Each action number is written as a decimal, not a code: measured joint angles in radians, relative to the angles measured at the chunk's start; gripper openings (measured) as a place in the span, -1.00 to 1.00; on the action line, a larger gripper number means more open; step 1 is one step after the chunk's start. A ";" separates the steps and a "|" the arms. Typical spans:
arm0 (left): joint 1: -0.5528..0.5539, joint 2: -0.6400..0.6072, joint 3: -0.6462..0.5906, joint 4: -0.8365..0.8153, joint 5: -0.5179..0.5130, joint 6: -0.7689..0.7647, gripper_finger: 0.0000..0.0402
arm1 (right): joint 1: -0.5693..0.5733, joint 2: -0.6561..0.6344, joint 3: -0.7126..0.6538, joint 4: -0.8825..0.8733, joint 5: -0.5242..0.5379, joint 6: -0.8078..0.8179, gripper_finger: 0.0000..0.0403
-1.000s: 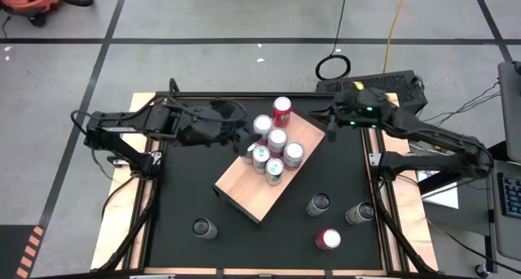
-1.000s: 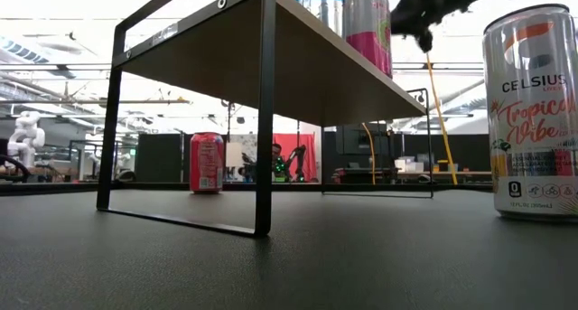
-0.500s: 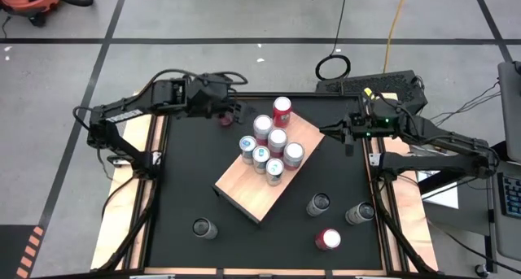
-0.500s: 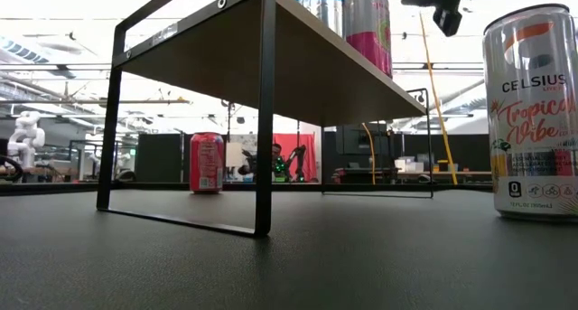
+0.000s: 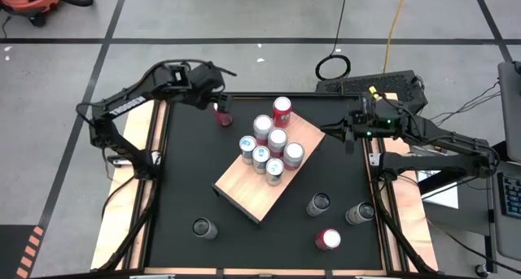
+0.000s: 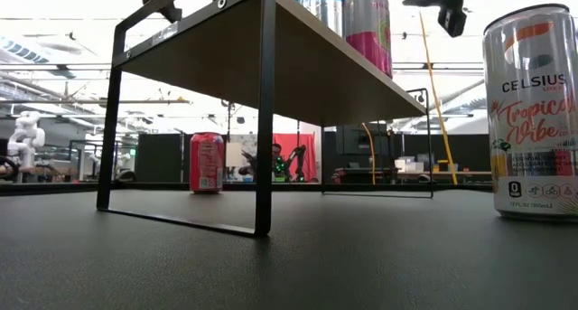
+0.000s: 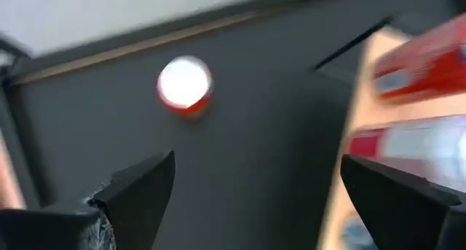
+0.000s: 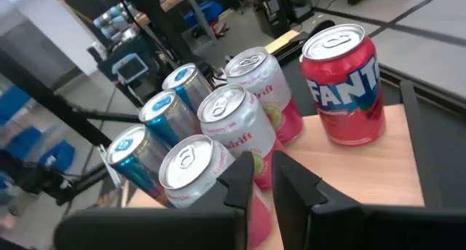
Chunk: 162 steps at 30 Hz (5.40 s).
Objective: Place canned beverage on shelf
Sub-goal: Put the top red soda can on the shelf aligned with the red soda can
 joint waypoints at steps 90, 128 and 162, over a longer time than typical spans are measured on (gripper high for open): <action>0.341 0.259 -0.362 0.376 0.224 0.329 0.91 | 0.188 0.065 0.001 0.067 0.082 0.157 -0.38; 0.354 0.306 -0.362 0.362 0.223 0.391 0.83 | 0.188 0.065 0.001 0.066 0.079 0.131 -0.38; 0.305 0.009 -0.171 0.194 0.332 0.267 0.42 | 0.188 0.065 0.001 0.037 0.079 0.188 -0.38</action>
